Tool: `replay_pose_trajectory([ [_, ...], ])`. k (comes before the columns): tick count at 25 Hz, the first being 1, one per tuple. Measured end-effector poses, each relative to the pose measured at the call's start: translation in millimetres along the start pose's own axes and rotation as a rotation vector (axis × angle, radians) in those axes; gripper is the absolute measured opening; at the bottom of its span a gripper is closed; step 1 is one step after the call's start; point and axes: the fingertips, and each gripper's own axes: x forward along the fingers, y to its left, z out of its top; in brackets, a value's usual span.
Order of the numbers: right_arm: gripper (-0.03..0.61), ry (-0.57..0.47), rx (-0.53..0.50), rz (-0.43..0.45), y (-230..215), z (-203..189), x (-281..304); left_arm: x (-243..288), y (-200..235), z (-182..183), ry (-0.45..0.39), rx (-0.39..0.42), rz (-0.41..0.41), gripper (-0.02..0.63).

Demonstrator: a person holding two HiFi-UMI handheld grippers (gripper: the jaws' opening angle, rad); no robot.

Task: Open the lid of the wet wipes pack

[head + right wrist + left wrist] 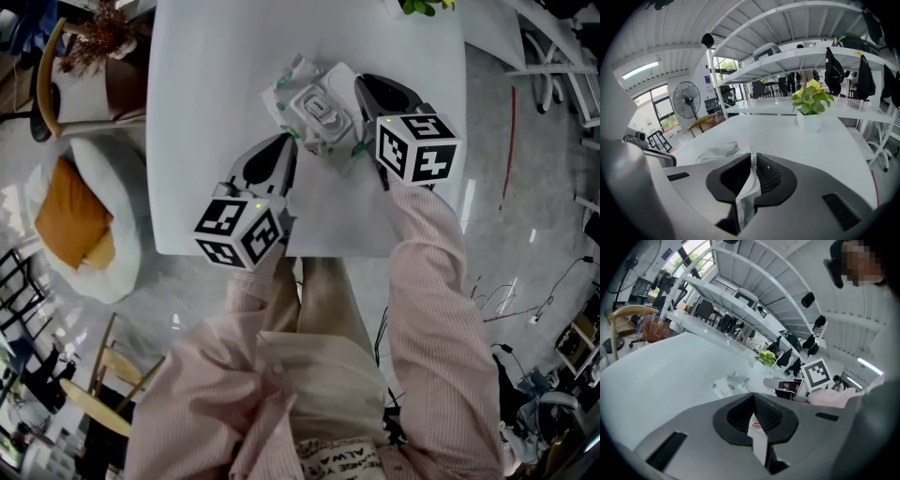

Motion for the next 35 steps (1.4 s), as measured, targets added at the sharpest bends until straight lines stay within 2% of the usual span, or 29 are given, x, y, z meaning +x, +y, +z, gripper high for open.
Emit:
replay_pose_trajectory([
  [8, 0.026, -0.014, 0.043, 0.006, -4, -3, 4, 4, -2, -1, 0.008, -0.001, -0.004, 0.000],
  [13, 0.034, -0.120, 0.024, 0.039, -1, 6, -2, 3, -2, 3, 0.012, 0.009, -0.005, 0.000],
  [15, 0.070, -0.169, 0.045, 0.057, 3, 15, -9, 2, -2, 9, 0.006, 0.021, -0.005, 0.000],
  [21, 0.033, -0.229, -0.005, 0.037, 9, 39, -33, -8, -14, 41, -0.038, 0.076, -0.028, 0.000],
  [26, 0.009, -0.252, -0.010, 0.047, 24, 55, -60, -23, -30, 67, -0.068, 0.157, -0.067, 0.000],
  [35, 0.000, -0.317, -0.009, 0.087, 55, 86, -109, -64, -43, 109, -0.129, 0.265, -0.057, 0.000],
])
